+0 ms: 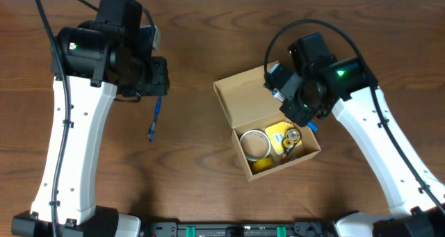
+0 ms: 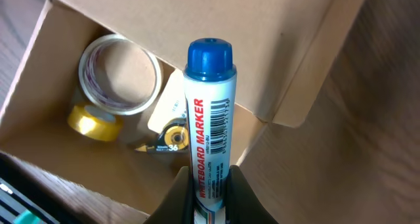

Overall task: Pack container
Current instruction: 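Carry the whiteboard marker over the box with the right gripper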

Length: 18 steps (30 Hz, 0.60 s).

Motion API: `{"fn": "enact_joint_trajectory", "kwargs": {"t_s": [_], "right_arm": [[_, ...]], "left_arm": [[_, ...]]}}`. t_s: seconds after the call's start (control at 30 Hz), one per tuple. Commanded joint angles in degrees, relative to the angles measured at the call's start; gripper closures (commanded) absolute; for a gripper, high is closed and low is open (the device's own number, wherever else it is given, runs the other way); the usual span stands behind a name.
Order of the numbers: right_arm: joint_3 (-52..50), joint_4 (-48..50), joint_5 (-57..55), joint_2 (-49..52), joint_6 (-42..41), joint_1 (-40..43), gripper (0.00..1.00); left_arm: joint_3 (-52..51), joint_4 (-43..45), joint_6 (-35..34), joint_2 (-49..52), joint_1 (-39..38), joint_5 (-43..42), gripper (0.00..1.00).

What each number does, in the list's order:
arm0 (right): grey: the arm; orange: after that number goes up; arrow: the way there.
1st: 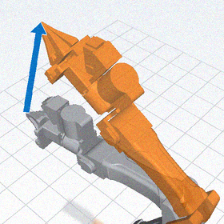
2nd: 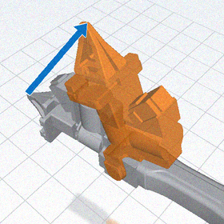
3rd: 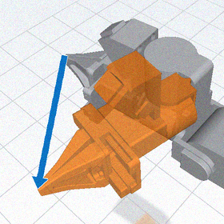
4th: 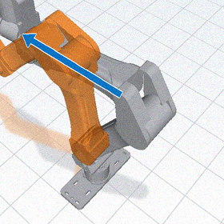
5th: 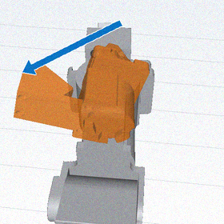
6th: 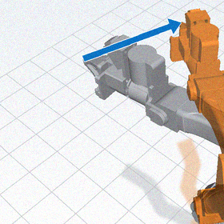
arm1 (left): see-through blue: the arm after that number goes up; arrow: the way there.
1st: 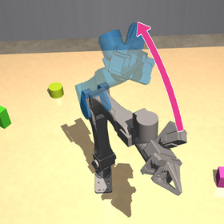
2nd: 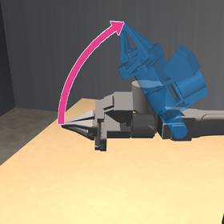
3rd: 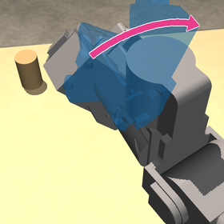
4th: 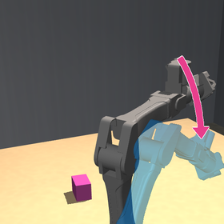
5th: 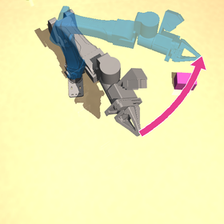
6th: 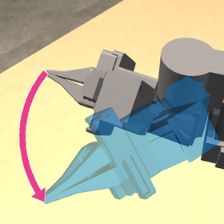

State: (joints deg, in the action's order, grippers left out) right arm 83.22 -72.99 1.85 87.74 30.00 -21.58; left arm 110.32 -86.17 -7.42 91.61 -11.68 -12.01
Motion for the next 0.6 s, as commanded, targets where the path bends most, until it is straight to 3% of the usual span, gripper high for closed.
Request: {"fn": "enact_joint_trajectory", "kwargs": {"t_s": [0.0,0.3,0.57], "right_arm": [[-0.2,0.3,2.8,-0.1,7.0,0.3,0.92],[-0.2,3.6,6.9,-0.1,19.1,0.3,0.92],[-0.2,-0.3,8.7,-0.1,29.0,0.3,0.91]], "left_arm": [[0.0,-0.1,0.6,-0.7,0.0,0.4,0.56],[0.0,0.0,0.6,-0.7,0.0,0.4,0.55],[0.0,0.4,0.6,-0.7,0.0,0.4,0.55]]}}
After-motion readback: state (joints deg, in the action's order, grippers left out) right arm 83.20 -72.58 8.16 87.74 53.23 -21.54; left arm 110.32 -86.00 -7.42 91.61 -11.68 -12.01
